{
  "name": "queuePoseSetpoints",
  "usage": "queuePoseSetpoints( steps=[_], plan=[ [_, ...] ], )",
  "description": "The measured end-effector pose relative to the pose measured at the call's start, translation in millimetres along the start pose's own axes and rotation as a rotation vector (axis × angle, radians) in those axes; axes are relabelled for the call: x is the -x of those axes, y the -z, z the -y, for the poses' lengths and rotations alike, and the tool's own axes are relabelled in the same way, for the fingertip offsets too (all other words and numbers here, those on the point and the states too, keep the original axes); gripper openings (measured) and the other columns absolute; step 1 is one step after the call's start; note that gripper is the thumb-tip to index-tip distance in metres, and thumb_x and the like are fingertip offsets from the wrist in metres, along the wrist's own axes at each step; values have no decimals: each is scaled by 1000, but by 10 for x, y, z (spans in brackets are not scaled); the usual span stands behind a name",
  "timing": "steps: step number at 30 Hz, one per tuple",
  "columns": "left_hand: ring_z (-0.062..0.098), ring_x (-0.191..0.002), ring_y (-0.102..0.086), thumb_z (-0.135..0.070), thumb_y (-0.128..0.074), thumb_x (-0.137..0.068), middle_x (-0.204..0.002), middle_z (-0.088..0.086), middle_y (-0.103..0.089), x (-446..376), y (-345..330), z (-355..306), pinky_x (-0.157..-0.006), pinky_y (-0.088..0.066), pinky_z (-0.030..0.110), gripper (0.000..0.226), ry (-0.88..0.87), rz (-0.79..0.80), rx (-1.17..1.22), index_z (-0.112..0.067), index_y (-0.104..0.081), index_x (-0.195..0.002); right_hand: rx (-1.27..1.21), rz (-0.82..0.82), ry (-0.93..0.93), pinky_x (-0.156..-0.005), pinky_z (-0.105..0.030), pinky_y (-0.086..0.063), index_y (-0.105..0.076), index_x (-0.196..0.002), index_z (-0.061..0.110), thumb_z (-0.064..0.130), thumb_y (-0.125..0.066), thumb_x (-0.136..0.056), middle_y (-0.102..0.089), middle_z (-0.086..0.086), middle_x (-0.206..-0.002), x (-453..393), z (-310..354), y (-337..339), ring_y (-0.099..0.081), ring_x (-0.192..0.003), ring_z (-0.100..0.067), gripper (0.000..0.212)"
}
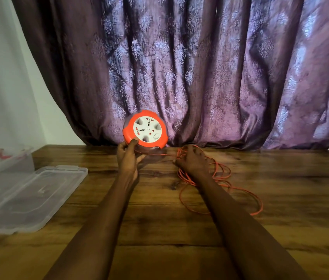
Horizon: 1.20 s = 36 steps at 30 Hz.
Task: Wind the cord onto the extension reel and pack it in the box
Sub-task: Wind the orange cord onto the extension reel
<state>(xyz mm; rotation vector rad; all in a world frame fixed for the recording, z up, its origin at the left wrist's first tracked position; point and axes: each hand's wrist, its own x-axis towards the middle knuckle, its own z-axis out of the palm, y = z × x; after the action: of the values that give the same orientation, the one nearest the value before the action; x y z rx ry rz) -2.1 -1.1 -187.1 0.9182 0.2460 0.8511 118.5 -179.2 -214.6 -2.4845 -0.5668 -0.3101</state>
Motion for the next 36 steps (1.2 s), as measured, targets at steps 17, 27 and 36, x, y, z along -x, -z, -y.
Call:
queuePoseSetpoints(
  steps=[17, 27, 36],
  plan=[
    [35, -95, -70, -17, -69, -89, -122, 23, -67, -82, 18, 46, -82, -57, 55, 29, 1, -74, 34, -11, -56, -115, -181, -347, 511, -81, -37, -50, -71, -108, 25, 31, -56, -98, -71, -1, -102, -91, 132, 405, -65, -96, -23, 20],
    [43, -111, -64, -17, -71, -87, -123, 22, -66, -67, 23, 74, -88, -51, 67, 20, 19, -23, -12, -20, -58, -102, 35, 7, 342, -92, -39, -52, -76, -113, 19, 18, -65, -86, -74, -15, -110, -145, 85, 501, -68, -104, -32, 30],
    [24, -86, -67, -14, -71, -86, -96, 10, -73, -10, 17, 4, -55, -57, 31, 12, -32, 88, -98, -17, -66, -96, -32, -347, 697, -88, -39, -49, -61, -128, 27, 21, -62, -91, -59, -3, -118, -29, 287, 557, -58, -107, -26, 37]
  ],
)
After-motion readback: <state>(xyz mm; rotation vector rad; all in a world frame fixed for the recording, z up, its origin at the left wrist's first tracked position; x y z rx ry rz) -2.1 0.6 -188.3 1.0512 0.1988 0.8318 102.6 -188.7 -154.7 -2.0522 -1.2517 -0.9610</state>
